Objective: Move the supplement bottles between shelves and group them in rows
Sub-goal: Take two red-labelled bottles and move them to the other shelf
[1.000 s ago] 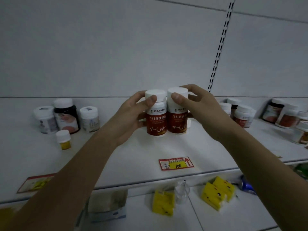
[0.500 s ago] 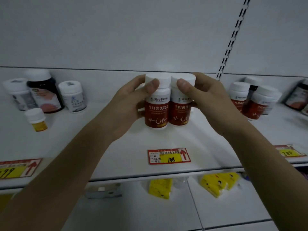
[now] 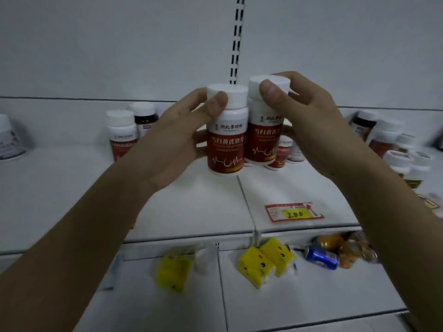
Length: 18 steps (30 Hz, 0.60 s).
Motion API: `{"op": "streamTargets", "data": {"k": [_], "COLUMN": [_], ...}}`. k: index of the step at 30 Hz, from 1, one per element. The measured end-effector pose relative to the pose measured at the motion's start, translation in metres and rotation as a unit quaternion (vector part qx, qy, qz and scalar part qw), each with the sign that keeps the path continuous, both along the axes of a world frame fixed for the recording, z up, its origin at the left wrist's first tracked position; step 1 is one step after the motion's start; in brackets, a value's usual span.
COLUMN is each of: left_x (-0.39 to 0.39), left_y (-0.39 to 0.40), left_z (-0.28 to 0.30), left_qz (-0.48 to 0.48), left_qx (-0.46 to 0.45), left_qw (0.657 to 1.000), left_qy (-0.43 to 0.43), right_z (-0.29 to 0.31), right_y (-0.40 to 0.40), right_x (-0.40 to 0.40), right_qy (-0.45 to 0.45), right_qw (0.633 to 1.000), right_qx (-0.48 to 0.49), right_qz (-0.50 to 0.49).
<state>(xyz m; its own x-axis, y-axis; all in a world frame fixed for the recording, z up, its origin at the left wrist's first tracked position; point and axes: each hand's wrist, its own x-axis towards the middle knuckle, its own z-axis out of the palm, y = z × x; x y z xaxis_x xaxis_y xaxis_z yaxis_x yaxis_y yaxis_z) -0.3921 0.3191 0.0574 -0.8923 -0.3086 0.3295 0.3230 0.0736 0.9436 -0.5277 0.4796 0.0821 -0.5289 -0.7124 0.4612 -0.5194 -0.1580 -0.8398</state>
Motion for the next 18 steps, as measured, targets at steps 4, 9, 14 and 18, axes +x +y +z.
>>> {"op": "streamTargets", "data": {"k": [4, 9, 14, 18], "left_x": [-0.033, -0.055, -0.063, -0.061], "left_y": [0.041, 0.062, 0.064, 0.062], "left_z": [-0.009, -0.028, -0.044, -0.059], "left_qz": [0.011, 0.049, 0.088, 0.106], "left_qx": [0.007, 0.017, 0.024, 0.030], "left_qw": [1.000, 0.998, 0.994, 0.991], "left_qy": [-0.020, -0.041, -0.058, -0.071], "right_z": [-0.010, -0.025, -0.050, -0.066], "right_y": [0.036, 0.050, 0.050, 0.045], "right_x": [-0.038, -0.069, -0.079, -0.078], "right_qy": [-0.033, -0.070, -0.086, -0.110], "right_qw": [0.999, 0.997, 0.995, 0.992], "right_qx": [0.011, 0.016, 0.023, 0.030], "right_qz": [0.009, 0.027, 0.047, 0.056]}}
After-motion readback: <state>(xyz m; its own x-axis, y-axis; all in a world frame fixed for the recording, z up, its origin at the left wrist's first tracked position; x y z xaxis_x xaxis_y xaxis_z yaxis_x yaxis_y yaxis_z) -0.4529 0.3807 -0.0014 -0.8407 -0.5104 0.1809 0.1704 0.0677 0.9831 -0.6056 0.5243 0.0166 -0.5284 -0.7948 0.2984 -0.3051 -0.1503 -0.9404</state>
